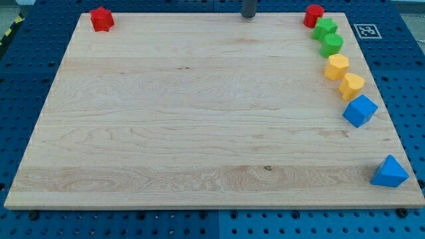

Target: Push the red circle to the top right

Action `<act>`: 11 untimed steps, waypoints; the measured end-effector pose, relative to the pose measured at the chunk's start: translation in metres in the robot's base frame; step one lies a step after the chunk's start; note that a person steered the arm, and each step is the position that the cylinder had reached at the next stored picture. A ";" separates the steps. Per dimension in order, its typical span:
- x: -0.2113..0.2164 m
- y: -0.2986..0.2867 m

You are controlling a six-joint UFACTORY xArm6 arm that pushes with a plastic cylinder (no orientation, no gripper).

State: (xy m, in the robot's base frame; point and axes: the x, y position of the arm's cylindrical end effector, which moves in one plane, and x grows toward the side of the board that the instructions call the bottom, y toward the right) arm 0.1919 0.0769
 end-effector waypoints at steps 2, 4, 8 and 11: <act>0.001 0.001; 0.002 0.001; 0.001 0.096; 0.001 0.143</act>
